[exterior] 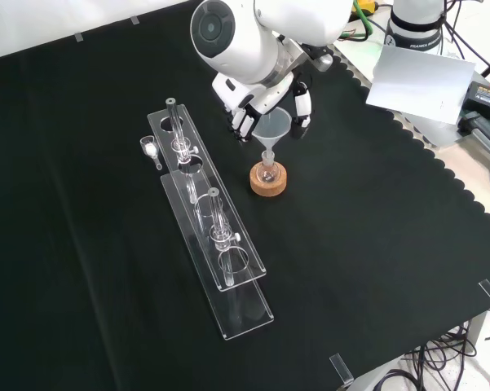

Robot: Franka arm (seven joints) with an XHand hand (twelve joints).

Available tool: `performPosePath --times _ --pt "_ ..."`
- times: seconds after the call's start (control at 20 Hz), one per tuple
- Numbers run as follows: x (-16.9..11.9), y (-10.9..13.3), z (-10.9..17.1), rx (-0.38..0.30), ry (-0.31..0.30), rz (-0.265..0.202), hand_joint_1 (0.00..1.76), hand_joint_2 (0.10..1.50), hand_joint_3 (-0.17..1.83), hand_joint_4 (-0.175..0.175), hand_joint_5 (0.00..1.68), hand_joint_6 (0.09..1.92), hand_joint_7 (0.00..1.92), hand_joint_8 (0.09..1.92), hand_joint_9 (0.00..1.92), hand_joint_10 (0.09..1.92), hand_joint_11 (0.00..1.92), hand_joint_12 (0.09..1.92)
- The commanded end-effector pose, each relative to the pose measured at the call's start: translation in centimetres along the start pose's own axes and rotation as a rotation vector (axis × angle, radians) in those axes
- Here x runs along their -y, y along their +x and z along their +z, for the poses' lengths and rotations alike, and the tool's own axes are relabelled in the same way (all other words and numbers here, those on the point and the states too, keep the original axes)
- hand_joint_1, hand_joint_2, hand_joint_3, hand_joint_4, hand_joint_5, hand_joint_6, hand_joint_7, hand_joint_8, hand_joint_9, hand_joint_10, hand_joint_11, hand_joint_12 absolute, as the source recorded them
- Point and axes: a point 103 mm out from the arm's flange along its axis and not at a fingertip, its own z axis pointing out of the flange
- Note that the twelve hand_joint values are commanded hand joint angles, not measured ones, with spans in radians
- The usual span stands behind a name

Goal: Place the funnel on the round-bottom flask.

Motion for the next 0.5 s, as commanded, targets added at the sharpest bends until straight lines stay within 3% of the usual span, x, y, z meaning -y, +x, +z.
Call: performPosePath --times 0.05,0.5 --pt "-0.33 0.08 0.28 0.001 0.01 0.0 0.78 0.73 0.55 -0.022 0.62 0.66 0.52 0.7 0.79 0.51 0.66 1.29" --pt "-1.07 0.21 0.98 0.009 0.01 0.013 0.78 0.73 0.55 -0.023 0.62 0.66 0.51 0.7 0.79 0.51 0.65 1.29"
